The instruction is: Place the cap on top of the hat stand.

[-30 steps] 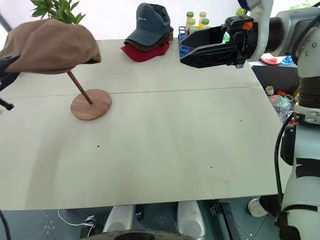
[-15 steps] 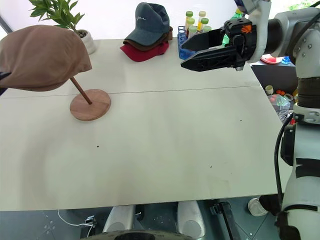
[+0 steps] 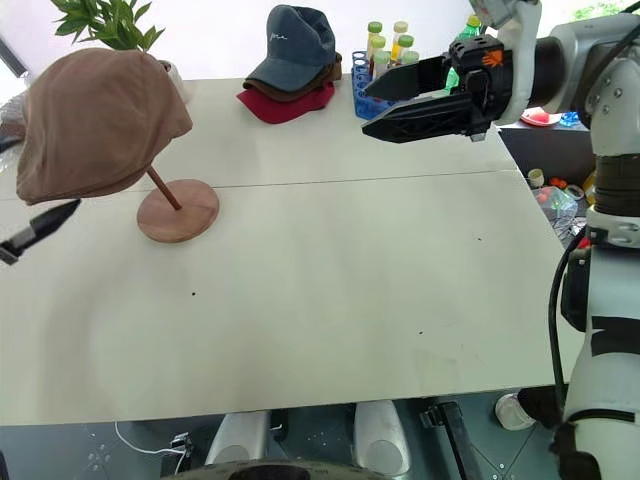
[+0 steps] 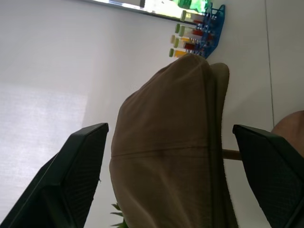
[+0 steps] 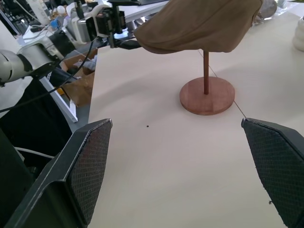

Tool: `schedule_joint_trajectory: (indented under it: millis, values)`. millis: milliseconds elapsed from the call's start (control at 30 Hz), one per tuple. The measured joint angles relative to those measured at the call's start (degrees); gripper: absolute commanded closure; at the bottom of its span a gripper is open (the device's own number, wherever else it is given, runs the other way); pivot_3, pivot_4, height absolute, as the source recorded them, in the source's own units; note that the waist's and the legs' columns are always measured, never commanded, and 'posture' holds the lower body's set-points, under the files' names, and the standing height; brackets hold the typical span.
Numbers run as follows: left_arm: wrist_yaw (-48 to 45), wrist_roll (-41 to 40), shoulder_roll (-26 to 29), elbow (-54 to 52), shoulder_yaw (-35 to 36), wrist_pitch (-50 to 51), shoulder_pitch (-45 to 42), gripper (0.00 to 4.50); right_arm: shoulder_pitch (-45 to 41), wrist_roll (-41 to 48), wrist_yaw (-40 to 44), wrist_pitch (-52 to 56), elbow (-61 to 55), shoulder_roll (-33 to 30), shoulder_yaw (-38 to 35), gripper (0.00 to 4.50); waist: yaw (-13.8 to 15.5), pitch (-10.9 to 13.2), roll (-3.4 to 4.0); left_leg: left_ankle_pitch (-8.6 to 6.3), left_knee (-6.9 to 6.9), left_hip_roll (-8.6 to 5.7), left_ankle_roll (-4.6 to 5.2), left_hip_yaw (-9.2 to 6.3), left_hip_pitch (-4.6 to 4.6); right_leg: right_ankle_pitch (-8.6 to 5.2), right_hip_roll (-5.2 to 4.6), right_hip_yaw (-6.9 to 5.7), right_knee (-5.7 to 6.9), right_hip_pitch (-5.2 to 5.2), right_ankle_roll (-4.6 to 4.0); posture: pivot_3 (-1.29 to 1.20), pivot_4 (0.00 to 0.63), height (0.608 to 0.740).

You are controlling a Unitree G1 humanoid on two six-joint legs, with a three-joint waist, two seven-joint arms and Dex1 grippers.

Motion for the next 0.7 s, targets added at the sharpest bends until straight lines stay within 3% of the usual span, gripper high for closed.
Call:
schedule_joint_trajectory:
  millis: [200,333,433,567,700]
  values:
    - [-0.31,-3.14,-7.86,-23.28,13.61,13.44,18.39,0.06,-0.07,-2.52,1.29,-4.21,4.61,1.76,0.7,0.0,-0.52,-0.04,-0.06,-0.1,0.03,0.04,-0.12,0.06,0.02,-0.01,-0.04,0.01,-0.06,0.01,-0.09,0.0,0.15,0.728]
    - [-2.62,-9.2,-10.88,-38.43,22.88,28.73,29.98,0.06,-0.21,-4.5,2.84,-7.56,8.22,3.49,1.71,0.0,-0.96,-0.04,-0.04,-0.12,0.04,0.02,-0.14,0.08,0.04,-0.01,-0.04,0.01,-0.1,0.04,-0.1,0.0,0.15,0.728]
    - [-4.09,-16.61,-11.3,-46.93,30.66,46.62,37.12,0.06,-0.77,-6.23,4.07,-10.27,11.85,4.75,2.52,0.0,-1.1,-0.05,-0.04,-0.06,0.06,0.02,-0.03,0.05,0.06,-0.01,0.06,0.0,-0.08,0.04,-0.1,0.0,0.15,0.728]
    - [-4.36,-35.78,-9.0,-48.27,43.98,71.82,42.96,0.06,-2.48,-8.09,5.47,-12.64,16.1,5.34,2.94,0.0,-1.23,-0.03,-0.05,-0.08,0.13,0.05,-0.03,0.01,0.06,-0.02,0.14,0.0,-0.08,0.03,-0.1,0.0,0.15,0.728]
    - [-7.13,-53.84,-1.22,-37.05,56.6,95.57,46.32,0.06,-4.46,-7.68,5.84,-13.09,16.97,4.81,3.17,0.0,-1.16,-0.01,0.0,-0.1,0.14,0.03,-0.04,-0.02,0.07,-0.03,0.14,-0.02,-0.08,-0.01,-0.1,0.0,0.15,0.728]
